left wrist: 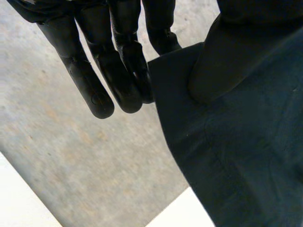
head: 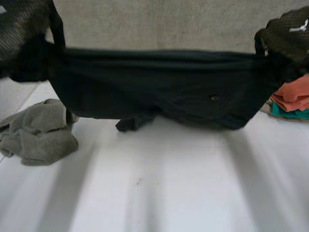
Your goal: Fold the laundry.
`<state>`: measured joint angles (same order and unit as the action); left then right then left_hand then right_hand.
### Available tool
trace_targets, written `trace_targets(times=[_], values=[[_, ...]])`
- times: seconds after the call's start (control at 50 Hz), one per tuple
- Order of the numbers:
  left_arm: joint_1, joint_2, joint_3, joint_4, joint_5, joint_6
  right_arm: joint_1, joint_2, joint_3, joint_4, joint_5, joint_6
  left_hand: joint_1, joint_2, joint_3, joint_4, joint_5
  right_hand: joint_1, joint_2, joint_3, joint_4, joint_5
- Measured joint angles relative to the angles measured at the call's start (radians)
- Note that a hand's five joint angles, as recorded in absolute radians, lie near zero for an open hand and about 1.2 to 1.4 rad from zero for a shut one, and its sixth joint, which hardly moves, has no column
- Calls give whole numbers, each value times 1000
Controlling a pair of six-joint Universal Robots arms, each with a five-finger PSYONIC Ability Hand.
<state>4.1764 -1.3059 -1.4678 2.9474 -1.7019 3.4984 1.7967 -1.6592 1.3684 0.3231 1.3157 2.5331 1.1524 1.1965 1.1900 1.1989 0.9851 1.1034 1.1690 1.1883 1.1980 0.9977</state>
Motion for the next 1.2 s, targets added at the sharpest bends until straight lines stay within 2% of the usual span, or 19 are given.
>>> trace_targets(times=[0.1, 0.14, 0.26, 0.36, 0.38, 0.4, 0.44, 0.46, 0.48, 0.5, 0.54, 0.56, 0.58, 0.68, 0.8, 0.96, 1.08, 1.2], values=[[20, -109, 132, -138, 7, -1, -1, 125, -117, 95, -20, -35, 0, 0, 0, 0, 0, 0, 0, 0, 0, 0], [30, -204, 165, -173, 18, -2, 20, 225, -152, 119, -11, -68, 0, 0, 0, 0, 0, 0, 0, 0, 0, 4], [53, -494, 238, -128, 63, 4, 83, 469, -233, 71, 56, -103, 0, 0, 0, 0, 8, 0, 0, 0, 0, 13], [78, -700, 375, 38, 98, 45, 130, 632, -373, -102, 158, -69, 0, 1, 1, 1, 10, 8, 0, 0, 1, 13], [90, -745, 436, 126, 108, 69, 142, 671, -434, -190, 197, -49, 0, 2, 1, 1, 10, 8, 0, 1, 2, 13], [93, -752, 451, 150, 110, 75, 144, 678, -449, -214, 206, -43, 0, 2, 1, 1, 10, 8, 0, 1, 2, 13], [107, -775, 525, 282, 122, 102, 153, 701, -513, -332, 241, -18, 0, 2, 3, 3, 10, 8, 0, 1, 2, 13], [117, -774, 576, 400, 130, 116, 158, 709, -561, -461, 262, 9, 0, 2, 3, 4, 10, 8, 0, 1, 2, 13], [120, -771, 590, 437, 132, 118, 159, 710, -572, -501, 267, 17, 0, 2, 3, 4, 10, 8, 0, 1, 2, 13], [126, -758, 622, 534, 138, 118, 161, 707, -594, -603, 272, 39, 0, 2, 3, 4, 10, 8, 0, 1, 2, 13], [131, -731, 651, 654, 148, 105, 161, 695, -607, -768, 264, 77, 0, 2, 3, 4, 10, 8, 0, 1, 2, 13], [132, -725, 653, 673, 151, 101, 161, 692, -607, -788, 261, 82, 0, 2, 3, 4, 10, 8, 0, 1, 2, 13], [133, -699, 658, 732, 163, 80, 160, 678, -598, -888, 234, 112, 0, 2, 3, 4, 10, 8, 0, 1, 2, 13], [132, -633, 596, 756, 211, 29, 152, 649, -549, -1029, 124, 185, 0, 2, 3, 4, 20, 8, 0, 1, 2, 23], [130, -584, 437, 679, 227, 34, 134, 661, -491, -984, 74, 213, 0, 2, 3, 4, 20, 8, 0, 5, 2, 23], [120, -605, 144, 613, 176, 96, 123, 734, -325, -837, 32, 176, 0, 3, 4, 4, 20, 8, 0, 8, 2, 23], [99, -683, -27, 591, 163, 110, 127, 797, -162, -794, 4, 78, 0, 3, 4, 4, 20, 8, 0, 10, 2, 23], [70, -743, -176, 541, 158, 111, 124, 818, -6, -723, 3, -96, 0, 3, 4, 4, 20, 8, 0, 10, 2, 23]])
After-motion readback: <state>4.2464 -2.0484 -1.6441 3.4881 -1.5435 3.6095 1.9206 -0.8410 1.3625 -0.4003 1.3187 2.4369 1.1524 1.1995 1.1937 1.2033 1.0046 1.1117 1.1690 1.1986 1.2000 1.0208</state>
